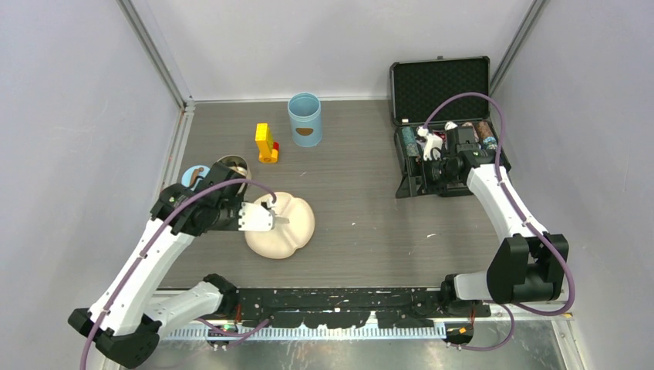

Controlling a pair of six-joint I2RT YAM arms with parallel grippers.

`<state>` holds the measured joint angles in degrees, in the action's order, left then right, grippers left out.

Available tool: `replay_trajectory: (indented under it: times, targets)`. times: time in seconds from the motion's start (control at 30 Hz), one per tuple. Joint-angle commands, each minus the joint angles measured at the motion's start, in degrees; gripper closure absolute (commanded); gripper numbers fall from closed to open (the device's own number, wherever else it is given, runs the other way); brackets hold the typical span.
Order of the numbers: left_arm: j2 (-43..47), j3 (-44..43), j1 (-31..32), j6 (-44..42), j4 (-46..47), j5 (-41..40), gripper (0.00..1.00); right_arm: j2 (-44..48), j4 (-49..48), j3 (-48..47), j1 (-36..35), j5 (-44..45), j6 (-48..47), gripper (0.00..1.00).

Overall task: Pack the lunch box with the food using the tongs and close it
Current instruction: Pick up the fake food from the plate, then place the fake food in the packing box.

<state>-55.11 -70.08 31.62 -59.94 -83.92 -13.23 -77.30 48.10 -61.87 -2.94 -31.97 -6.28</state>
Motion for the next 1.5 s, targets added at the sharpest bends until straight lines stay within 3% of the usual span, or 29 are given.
replay_trajectory:
  times: [0.0, 0.17, 0.4, 0.6, 0.8, 1.13, 1.47]
  targets:
    - [0.12, -6.24, 0.20, 2.92, 0.20, 0.32, 1.00, 0.30, 0.68, -4.19, -0.19, 0.12, -1.27, 0.15]
    - [-4.96, -13.73, 0.16, 9.14, 4.80, 0.90, 1.00, 0.76, 1.04, -6.15, -0.11, 0.98, -1.19, 0.15]
    - [-18.94, -25.80, -0.64, 20.67, 15.99, -5.64, 1.00, 0.59, 0.49, -7.01, 1.70, 0.82, -1.20, 0.15]
    - [-33.67, -45.04, -5.53, 27.72, 17.79, -3.25, 1.00, -0.12, -0.66, -5.76, 2.21, -0.15, -0.43, 0.15]
    - [-45.49, -56.77, -8.76, 30.49, 17.21, 0.41, 1.00, -0.78, -1.50, -5.24, 2.16, -0.50, 0.33, 0.15]
    - [-52.81, -58.16, -10.70, 32.87, 18.48, 5.34, 1.00, -1.79, -2.17, -4.47, 3.73, -0.63, 0.39, 0.15]
    - [-57.58, -57.47, -11.44, 33.22, 20.37, 4.85, 0.99, -2.65, -2.22, -4.23, 3.74, -0.74, 0.05, 0.15]
